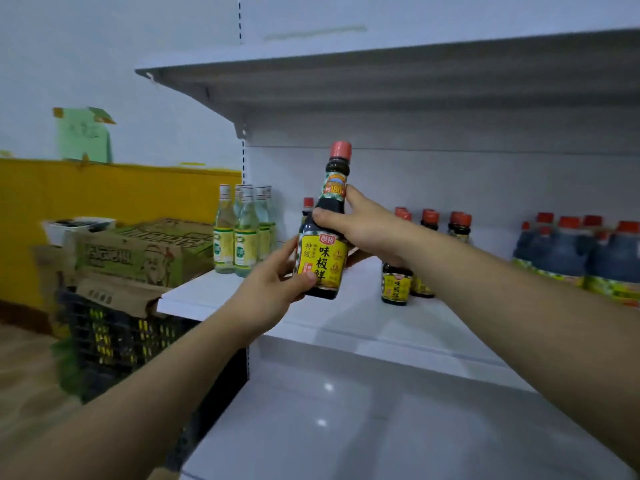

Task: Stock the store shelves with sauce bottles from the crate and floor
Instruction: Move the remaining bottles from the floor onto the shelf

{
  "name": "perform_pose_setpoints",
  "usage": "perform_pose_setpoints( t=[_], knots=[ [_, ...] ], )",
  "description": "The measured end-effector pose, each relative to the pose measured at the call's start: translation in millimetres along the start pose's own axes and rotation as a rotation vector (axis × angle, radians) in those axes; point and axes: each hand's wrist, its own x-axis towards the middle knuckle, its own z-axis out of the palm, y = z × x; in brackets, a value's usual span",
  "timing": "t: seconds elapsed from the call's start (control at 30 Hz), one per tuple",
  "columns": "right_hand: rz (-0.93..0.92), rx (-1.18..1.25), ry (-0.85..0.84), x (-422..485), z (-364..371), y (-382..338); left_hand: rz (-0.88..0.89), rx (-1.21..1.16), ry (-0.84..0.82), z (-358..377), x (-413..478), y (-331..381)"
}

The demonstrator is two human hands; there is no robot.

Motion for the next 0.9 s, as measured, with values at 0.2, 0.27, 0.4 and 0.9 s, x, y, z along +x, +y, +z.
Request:
perform_pose_setpoints(
  t=[0.2, 0.27, 0.4, 0.9],
  knots=[
    [0.076, 0.008, 0.197, -17.2, -60.7, 52.2, -0.012, 0.012, -0.192, 66.4, 47.8, -25.5],
    [0.085, -0.014, 0.261, -26.5, -76.3, 71.6, -0.018, 0.062, -0.274, 88.9, 59.7, -34.3],
    [0.119, -0.083, 0.326, -46.1, -95.6, 112.3, -0.072, 0.287, -0.484, 119.6, 79.6, -58.7],
    [0.25, -0.101, 0.391, -38.3, -121.4, 213.4, -0.179, 1.25, -0.633, 133.9, 130.7, -145.7]
  ],
)
